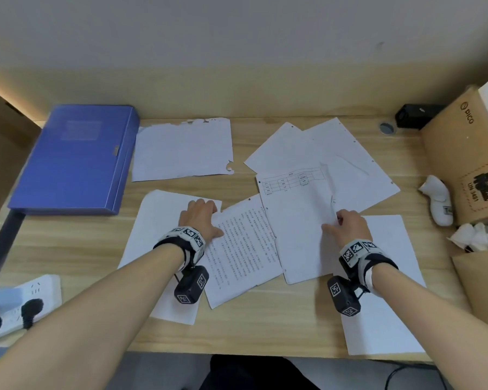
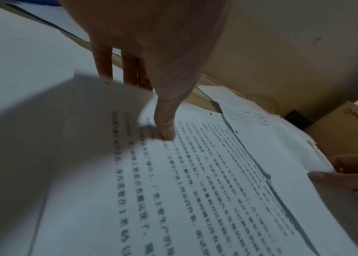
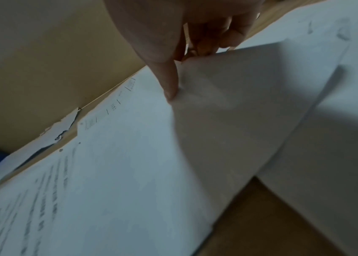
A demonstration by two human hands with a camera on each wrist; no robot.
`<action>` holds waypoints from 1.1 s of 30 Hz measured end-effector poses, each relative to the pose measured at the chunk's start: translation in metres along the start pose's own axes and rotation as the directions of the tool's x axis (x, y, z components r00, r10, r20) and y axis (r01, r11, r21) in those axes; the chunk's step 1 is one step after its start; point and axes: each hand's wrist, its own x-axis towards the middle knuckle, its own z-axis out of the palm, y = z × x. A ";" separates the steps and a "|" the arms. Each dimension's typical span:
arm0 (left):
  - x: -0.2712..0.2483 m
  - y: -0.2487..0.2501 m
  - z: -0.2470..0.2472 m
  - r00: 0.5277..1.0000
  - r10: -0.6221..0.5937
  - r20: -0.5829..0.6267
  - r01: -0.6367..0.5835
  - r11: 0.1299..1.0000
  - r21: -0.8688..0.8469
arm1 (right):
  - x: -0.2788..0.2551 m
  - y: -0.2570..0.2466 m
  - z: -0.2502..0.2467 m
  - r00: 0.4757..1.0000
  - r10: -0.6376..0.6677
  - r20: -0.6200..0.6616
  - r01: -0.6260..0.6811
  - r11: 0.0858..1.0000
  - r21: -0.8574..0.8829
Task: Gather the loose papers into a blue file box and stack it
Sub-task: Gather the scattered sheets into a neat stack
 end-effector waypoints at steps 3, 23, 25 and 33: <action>0.002 -0.005 -0.001 1.000 -0.006 0.019 0.008 0.992 -0.123 | -0.004 0.004 -0.001 0.998 0.013 -0.062 -0.005 0.992 0.124; -0.120 -0.030 0.067 0.956 -0.233 0.180 0.292 0.662 -0.690 | -0.110 -0.028 0.037 0.987 0.091 0.136 -0.139 0.904 0.404; -0.122 -0.028 0.073 0.961 -0.211 0.181 0.277 0.672 -0.687 | -0.116 -0.027 0.045 0.984 0.078 0.158 -0.132 0.921 0.366; -0.121 -0.031 0.063 0.959 -0.215 0.182 0.282 0.735 -0.616 | -0.121 -0.029 0.055 0.990 0.042 0.136 -0.071 0.975 0.210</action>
